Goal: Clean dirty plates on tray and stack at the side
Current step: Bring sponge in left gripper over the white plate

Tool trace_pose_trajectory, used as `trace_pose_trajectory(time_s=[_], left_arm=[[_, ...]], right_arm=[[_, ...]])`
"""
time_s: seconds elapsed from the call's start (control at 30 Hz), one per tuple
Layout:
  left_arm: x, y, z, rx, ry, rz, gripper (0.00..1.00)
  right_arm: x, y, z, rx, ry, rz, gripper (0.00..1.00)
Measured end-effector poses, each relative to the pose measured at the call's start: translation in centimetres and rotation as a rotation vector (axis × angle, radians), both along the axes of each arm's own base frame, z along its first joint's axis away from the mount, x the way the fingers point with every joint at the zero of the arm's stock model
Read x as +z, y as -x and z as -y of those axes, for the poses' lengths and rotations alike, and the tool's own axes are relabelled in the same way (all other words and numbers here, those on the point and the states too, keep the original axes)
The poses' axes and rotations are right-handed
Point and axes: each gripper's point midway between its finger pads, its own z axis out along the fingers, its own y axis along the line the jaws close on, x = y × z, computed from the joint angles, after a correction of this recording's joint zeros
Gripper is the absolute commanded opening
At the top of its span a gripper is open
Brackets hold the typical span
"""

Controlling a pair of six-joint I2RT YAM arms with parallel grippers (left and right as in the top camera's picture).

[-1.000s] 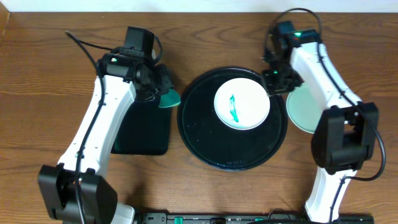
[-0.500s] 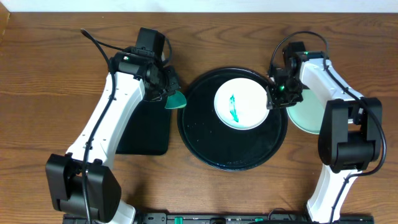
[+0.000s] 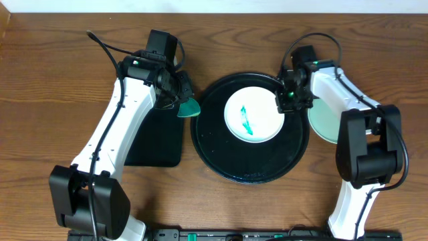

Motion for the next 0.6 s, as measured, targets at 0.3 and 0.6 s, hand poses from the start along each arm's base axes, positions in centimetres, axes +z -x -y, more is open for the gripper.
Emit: trace_pose_trajectory(time_s=[0.3,0.6], left_arm=[[-0.3,0.5,1.5,-0.044,-0.003,-0.007,0.07],[-5.6,1.5,5.4,-0.148,-0.038,-0.112,0.07]], right_arm=[[-0.2,1.5,-2.3,-0.127,0.011,-0.059,0.01],[-0.4,2.1,-2.5,-0.237,0.034,-0.049,0.01]])
